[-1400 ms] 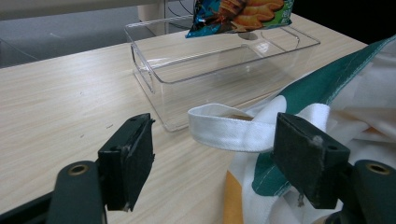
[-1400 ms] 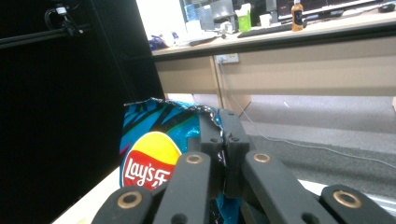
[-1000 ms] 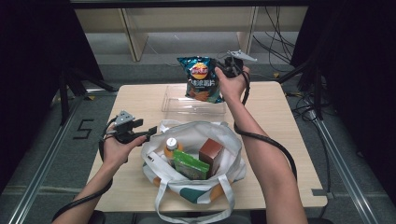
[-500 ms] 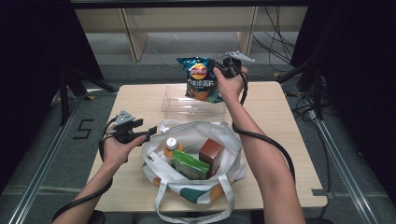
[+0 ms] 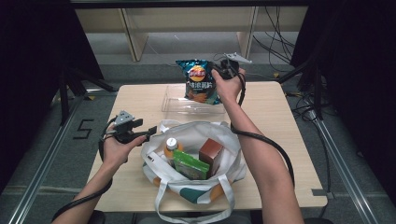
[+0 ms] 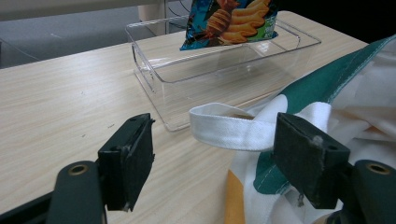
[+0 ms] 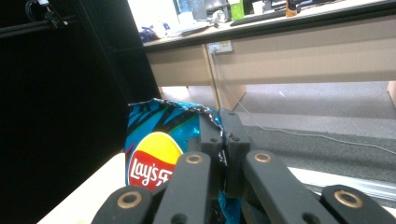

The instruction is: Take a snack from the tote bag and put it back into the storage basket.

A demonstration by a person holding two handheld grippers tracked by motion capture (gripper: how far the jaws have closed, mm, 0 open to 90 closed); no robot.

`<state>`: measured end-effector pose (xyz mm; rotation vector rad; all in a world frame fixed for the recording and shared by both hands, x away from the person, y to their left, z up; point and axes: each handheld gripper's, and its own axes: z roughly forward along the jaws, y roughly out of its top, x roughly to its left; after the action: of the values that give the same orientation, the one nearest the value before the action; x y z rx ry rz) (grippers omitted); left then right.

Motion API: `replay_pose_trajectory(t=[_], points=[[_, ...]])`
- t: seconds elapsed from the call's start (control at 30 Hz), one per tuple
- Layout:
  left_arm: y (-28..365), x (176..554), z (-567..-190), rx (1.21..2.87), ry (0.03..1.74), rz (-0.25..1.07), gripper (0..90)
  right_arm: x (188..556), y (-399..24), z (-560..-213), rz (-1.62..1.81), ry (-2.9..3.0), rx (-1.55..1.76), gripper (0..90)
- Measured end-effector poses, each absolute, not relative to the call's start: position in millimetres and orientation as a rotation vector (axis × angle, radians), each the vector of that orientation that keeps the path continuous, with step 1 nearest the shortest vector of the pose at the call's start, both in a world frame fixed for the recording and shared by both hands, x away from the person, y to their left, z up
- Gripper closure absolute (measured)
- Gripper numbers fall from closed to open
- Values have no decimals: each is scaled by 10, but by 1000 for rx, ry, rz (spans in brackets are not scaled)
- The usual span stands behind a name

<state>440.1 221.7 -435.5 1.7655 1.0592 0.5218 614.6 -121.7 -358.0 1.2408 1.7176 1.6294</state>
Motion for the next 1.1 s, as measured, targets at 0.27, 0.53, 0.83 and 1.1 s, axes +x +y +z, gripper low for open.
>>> replay_pose_trajectory(t=[0.27,0.53,0.83,1.1], points=[[2214,4401,-4357,1767,1059,523,282,6165,-1224,-3641,1626,1714,1274,899],[2210,4401,-4359,1767,1056,521,283,6220,-1259,-3714,1625,1704,1282,898],[2210,4401,-4360,1763,1060,518,282,6250,-1287,-3771,1619,1689,1315,896],[2213,4402,-4362,1769,1056,521,282,6271,-1324,-3841,1613,1696,1289,893]])
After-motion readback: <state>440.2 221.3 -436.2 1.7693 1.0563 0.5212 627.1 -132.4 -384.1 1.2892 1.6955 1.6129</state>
